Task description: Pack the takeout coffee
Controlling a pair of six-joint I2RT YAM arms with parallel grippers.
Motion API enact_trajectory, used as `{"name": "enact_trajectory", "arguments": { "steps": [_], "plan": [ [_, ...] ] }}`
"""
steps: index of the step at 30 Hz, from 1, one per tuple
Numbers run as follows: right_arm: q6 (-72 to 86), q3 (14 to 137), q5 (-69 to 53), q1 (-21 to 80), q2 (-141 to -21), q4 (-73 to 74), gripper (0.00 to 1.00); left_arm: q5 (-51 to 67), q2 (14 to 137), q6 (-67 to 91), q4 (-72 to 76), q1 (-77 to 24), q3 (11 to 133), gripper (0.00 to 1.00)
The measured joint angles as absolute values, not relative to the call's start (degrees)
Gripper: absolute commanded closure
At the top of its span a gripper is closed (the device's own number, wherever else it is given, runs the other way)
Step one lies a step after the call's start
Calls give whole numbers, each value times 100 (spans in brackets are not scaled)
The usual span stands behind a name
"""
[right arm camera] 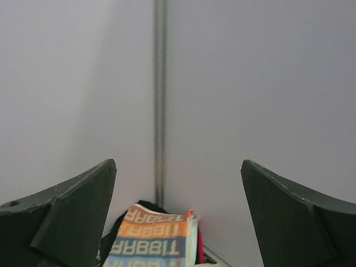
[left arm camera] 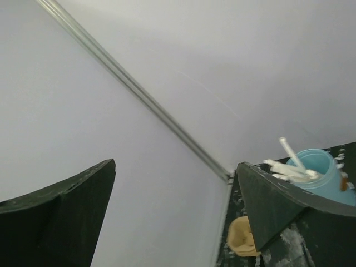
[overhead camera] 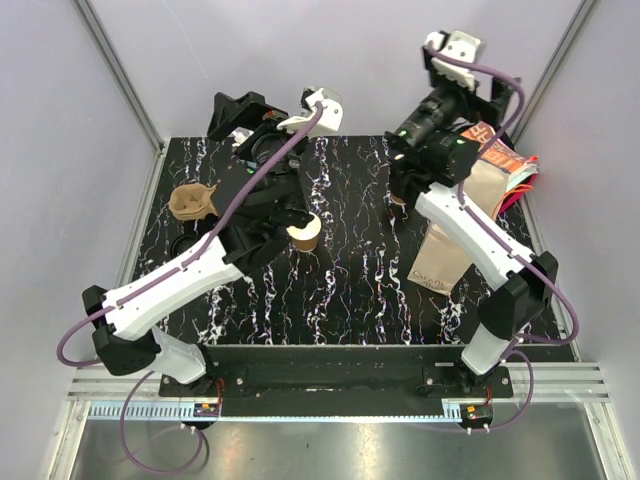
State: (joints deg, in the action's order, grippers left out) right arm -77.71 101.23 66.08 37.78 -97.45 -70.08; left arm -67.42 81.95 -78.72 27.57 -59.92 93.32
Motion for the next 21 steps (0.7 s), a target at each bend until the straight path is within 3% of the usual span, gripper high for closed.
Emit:
{"name": "enact_trajectory", "arguments": {
  "steps": [9,21],
  "plan": [
    [-8687,10851,6919,2840,-10108,-7463,0,-6934,8584,-10698,5249,-6423,9605,1],
    [-8982,11170,7144,2626,-10527,-7524,0,-6772,9000,-11399,6471,-6652,9450,1]
  ]
}}
